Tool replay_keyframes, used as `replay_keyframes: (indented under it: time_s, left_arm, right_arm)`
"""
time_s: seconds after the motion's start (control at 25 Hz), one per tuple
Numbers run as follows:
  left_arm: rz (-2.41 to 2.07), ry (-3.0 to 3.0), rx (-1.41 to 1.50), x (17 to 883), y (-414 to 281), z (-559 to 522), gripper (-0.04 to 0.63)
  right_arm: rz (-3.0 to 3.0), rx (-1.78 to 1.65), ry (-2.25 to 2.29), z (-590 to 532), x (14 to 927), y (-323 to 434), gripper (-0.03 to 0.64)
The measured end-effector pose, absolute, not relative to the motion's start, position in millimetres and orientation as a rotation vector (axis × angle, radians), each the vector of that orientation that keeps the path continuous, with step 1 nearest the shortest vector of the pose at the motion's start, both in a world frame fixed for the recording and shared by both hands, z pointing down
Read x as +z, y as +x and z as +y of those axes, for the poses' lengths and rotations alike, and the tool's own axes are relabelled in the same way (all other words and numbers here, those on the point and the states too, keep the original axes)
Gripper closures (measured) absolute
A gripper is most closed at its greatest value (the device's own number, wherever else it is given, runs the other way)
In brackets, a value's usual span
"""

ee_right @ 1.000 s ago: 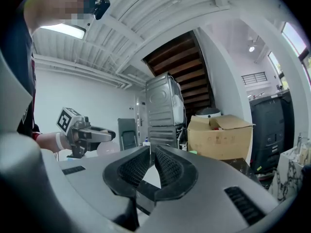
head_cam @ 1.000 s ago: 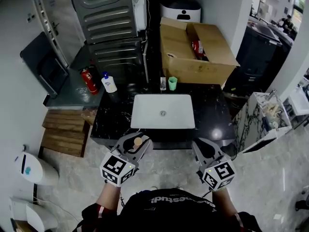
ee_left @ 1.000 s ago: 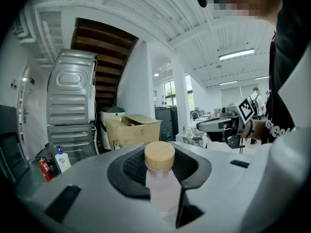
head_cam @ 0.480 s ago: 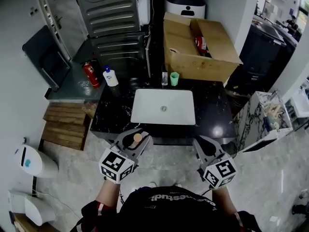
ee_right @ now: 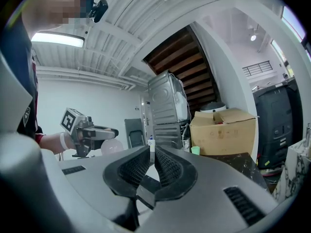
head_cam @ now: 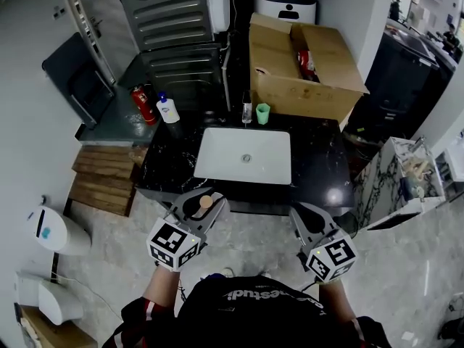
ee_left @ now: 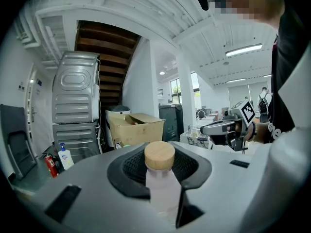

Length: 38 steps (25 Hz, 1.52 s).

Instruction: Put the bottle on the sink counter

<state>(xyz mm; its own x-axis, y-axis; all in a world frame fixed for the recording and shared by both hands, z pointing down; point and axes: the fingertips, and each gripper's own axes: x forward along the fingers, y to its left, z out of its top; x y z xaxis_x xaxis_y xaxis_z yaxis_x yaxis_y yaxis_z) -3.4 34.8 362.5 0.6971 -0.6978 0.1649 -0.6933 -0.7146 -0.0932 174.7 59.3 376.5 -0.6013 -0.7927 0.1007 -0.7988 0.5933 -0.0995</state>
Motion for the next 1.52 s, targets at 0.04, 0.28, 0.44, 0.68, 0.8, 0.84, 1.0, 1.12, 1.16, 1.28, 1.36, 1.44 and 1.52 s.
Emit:
replay_keyframes:
  time_s: [0.04,0.28,0.44,0.68,0.8,0.84,1.0,1.12,1.16,1.28,1.36,1.44,1.52]
  left_arm:
    - [1.185,-2.866,-0.295,361.7,0.2,34.8,0.477]
    - [1.242,-2.847,-0.314,362.7,9.3,29.4,0.477]
    - [1.268,-2.837,-0.329,367.1,4.0,12.8,0.477]
    - [1.279,-2.845,-0.315,379.0,-14.2,-36.3,0.477]
    - [1.265,-2.853,-0.298,381.8,-28.6,-69.4,0.477]
    - [1.261,-2.856,-0.295,382.5,-35.0,-81.7,0.477]
    - [1.256,-2.849,-0.284,381.5,-64.3,-135.2,0.477]
    - [1.245,-2.838,-0.281,378.3,-87.7,-173.3,0.477]
    - [1.239,-2.835,-0.281,377.0,-95.0,-185.0,0.477]
    - [1.221,-2.841,-0.272,375.2,-113.9,-214.7,0.477]
    - [1.209,-2.839,-0.274,375.6,-124.6,-232.1,0.477]
    - [1.205,-2.83,-0.282,377.1,-133.0,-249.8,0.477]
    - [1.206,-2.83,-0.283,379.5,-138.5,-265.8,0.477]
  right_arm:
    - [-2.772,0.206,1.369,59.5,376.3,178.1,0.558]
    - [-2.787,0.239,1.327,56.7,384.6,193.3,0.558]
    - [-2.786,0.261,1.304,41.7,393.6,190.3,0.557]
    - [-2.759,0.221,1.275,0.1,400.0,168.1,0.558]
    - [-2.745,0.206,1.296,-34.0,399.4,154.8,0.558]
    - [-2.742,0.204,1.302,-47.1,398.9,149.0,0.558]
    - [-2.744,0.181,1.312,-101.2,394.2,120.1,0.558]
    - [-2.748,0.16,1.31,-139.7,389.1,91.7,0.558]
    - [-2.748,0.151,1.311,-151.1,387.0,82.1,0.558]
    - [-2.741,0.132,1.321,-179.2,384.0,57.8,0.558]
    - [-2.739,0.122,1.326,-194.8,382.3,44.7,0.557]
    - [-2.733,0.11,1.327,-209.3,381.5,35.3,0.557]
    - [-2.721,0.103,1.319,-222.1,381.7,29.4,0.558]
